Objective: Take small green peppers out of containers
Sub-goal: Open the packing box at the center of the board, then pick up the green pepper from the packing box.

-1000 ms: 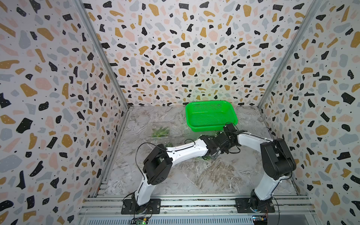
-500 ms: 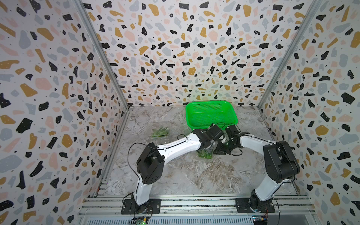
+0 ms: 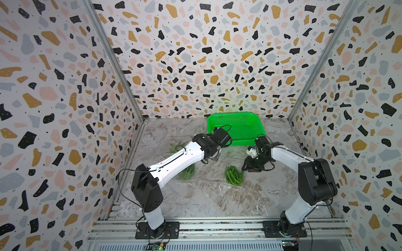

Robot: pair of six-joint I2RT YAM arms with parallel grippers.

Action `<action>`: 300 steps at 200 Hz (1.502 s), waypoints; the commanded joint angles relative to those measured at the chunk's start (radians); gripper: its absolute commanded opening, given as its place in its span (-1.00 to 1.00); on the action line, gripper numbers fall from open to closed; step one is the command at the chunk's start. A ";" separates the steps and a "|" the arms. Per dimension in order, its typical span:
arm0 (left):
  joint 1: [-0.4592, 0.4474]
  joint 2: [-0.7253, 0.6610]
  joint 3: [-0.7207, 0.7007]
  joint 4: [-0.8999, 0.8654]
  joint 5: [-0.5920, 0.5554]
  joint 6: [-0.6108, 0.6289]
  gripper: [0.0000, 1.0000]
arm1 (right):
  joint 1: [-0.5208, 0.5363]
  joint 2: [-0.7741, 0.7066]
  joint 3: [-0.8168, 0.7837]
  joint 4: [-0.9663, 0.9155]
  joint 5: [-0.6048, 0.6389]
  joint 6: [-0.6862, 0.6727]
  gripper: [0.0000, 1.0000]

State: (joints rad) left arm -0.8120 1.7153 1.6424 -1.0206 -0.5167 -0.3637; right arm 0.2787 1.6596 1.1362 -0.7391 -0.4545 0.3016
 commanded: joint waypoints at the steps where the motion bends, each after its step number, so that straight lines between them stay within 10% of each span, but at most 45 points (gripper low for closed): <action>1: 0.024 -0.042 -0.002 -0.047 0.040 -0.035 0.85 | 0.026 -0.083 0.097 -0.128 0.058 -0.061 0.08; 83: 0.121 -0.064 -0.027 -0.036 0.378 -0.089 0.87 | 0.293 0.010 0.085 -0.101 0.043 -0.123 0.04; 184: 0.146 -0.126 -0.147 -0.010 0.434 -0.104 0.87 | 0.303 0.087 0.074 -0.047 0.113 -0.127 -0.85; 300: 0.158 -0.070 -0.054 -0.045 0.446 -0.056 0.87 | 0.122 0.011 0.549 -0.243 0.044 -0.102 -0.96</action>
State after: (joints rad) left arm -0.6632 1.6279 1.5391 -1.0443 -0.0834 -0.4484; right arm 0.4614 1.6405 1.5326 -0.9531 -0.3546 0.1837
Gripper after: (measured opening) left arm 0.935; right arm 0.090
